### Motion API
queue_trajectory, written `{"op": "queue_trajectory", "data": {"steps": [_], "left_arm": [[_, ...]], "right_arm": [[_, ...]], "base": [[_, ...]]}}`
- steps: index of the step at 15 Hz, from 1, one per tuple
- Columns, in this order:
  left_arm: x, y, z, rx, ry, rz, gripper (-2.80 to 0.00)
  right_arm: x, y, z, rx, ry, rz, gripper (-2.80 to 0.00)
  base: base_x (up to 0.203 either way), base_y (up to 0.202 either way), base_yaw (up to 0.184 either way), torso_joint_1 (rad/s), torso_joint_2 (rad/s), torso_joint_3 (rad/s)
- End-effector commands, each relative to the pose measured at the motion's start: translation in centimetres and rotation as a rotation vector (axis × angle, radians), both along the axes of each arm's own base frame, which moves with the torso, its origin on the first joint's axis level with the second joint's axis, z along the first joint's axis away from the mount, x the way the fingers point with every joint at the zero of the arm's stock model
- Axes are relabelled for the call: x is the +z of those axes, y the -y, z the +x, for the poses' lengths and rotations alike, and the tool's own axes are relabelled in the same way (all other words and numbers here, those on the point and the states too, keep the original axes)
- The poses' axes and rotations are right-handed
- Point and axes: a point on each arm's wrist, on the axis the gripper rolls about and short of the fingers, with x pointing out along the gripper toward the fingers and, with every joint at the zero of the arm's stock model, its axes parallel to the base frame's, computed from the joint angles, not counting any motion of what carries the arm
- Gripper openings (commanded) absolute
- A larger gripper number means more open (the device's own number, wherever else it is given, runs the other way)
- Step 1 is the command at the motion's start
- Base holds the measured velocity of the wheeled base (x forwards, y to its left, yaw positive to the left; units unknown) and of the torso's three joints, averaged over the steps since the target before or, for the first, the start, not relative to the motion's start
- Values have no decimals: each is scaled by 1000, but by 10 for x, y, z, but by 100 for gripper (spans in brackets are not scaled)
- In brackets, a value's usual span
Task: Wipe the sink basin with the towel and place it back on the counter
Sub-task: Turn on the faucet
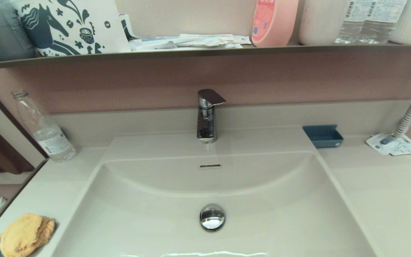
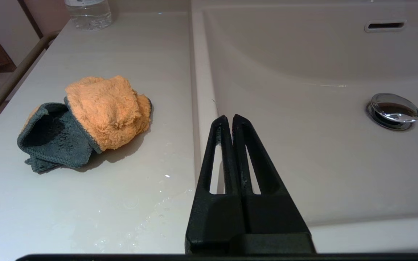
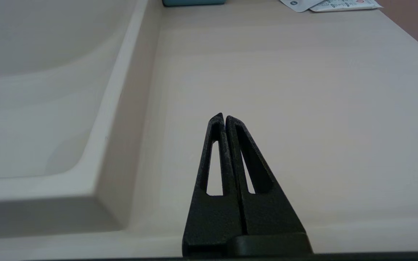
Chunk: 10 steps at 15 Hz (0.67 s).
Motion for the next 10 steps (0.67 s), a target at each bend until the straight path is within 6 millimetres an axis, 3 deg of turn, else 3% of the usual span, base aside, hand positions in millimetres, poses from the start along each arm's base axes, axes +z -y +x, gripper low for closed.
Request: {"op": "queue_trajectory", "data": {"steps": [1,10], "left_arm": [[0,0,0,0,0,0,-280],[0,0,0,0,0,0,-280]], "right_arm": [[0,0,0,0,1,0,-280],[0,0,0,-3,2,8,-280]], "base": [[0,0,0,0,0,0],[0,0,0,0,0,0]]}}
